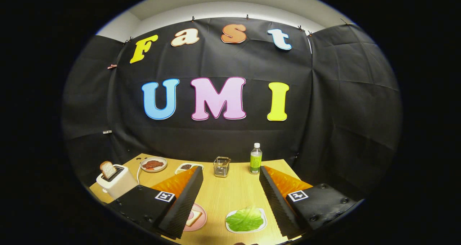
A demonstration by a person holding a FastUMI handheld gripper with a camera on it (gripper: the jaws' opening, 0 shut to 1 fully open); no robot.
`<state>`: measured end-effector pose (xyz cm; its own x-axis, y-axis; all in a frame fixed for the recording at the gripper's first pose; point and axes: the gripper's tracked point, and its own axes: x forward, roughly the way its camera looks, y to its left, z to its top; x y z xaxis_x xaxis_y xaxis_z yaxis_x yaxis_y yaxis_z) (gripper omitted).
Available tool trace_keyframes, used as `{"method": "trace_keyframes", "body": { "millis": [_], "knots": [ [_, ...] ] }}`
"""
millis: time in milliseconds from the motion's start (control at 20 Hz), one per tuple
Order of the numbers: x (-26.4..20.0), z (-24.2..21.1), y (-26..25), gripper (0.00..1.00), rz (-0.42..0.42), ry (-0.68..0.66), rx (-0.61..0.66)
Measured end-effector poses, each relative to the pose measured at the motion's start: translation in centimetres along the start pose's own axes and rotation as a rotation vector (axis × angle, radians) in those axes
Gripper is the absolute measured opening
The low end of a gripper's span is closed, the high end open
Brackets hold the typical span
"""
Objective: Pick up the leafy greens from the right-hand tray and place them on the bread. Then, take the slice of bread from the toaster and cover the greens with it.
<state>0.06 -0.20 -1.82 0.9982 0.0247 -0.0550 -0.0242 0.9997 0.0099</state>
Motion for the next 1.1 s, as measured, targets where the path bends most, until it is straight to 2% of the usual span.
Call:
{"method": "trace_keyframes", "body": {
  "millis": [700,1100],
  "knots": [
    [1.3,-2.2,0.1,0.98,0.015,0.058,-0.004],
    [3.5,-8.9,-0.7,0.98,0.009,0.218,-0.031]
  ]
}}
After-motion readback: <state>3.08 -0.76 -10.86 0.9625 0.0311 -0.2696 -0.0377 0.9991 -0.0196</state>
